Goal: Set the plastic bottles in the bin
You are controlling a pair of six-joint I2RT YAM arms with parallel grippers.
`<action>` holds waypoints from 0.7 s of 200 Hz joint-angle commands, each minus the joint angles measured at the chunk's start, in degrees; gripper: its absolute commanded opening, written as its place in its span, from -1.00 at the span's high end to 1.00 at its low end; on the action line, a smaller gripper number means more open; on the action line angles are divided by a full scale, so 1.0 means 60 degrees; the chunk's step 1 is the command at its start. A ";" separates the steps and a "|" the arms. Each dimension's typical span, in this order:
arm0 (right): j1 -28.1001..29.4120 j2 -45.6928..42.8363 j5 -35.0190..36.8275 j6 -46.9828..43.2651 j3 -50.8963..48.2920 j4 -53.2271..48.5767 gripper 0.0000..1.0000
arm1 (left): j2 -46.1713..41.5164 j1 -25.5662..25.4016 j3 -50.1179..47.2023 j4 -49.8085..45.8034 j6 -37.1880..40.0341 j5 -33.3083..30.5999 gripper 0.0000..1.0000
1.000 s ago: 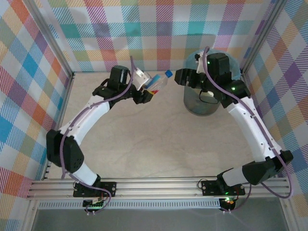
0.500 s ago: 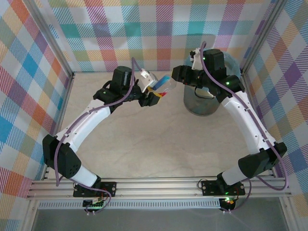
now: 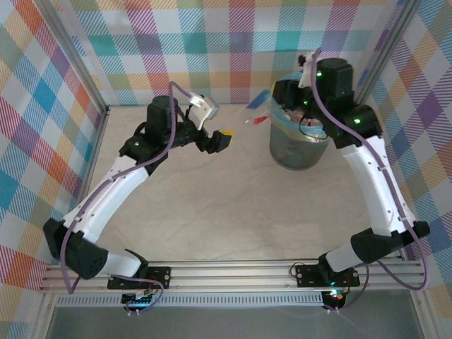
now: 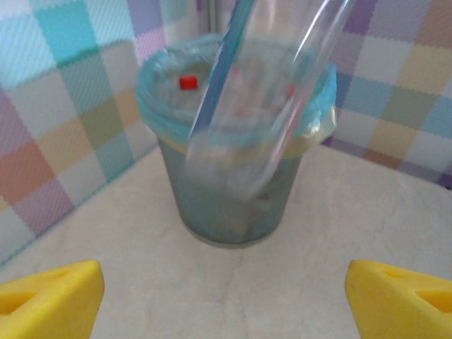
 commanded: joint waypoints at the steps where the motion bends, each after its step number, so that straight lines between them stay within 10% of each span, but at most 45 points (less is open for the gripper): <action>1: -0.0051 -0.0351 0.2328 -0.1730 0.0617 0.0030 0.83 | -0.0635 -0.0046 -0.0392 0.0395 -0.0148 -0.0754 -0.78; 50: -0.0065 0.0613 0.3624 -0.4015 -0.0279 0.2325 0.80 | -0.1446 -0.0017 -0.1314 0.0655 -0.0236 -0.1397 -0.77; 140: -0.0383 0.2049 0.4206 -0.3440 -0.2220 0.3128 0.55 | -0.2069 0.0130 -0.1871 0.0725 -0.0569 -0.1650 -0.78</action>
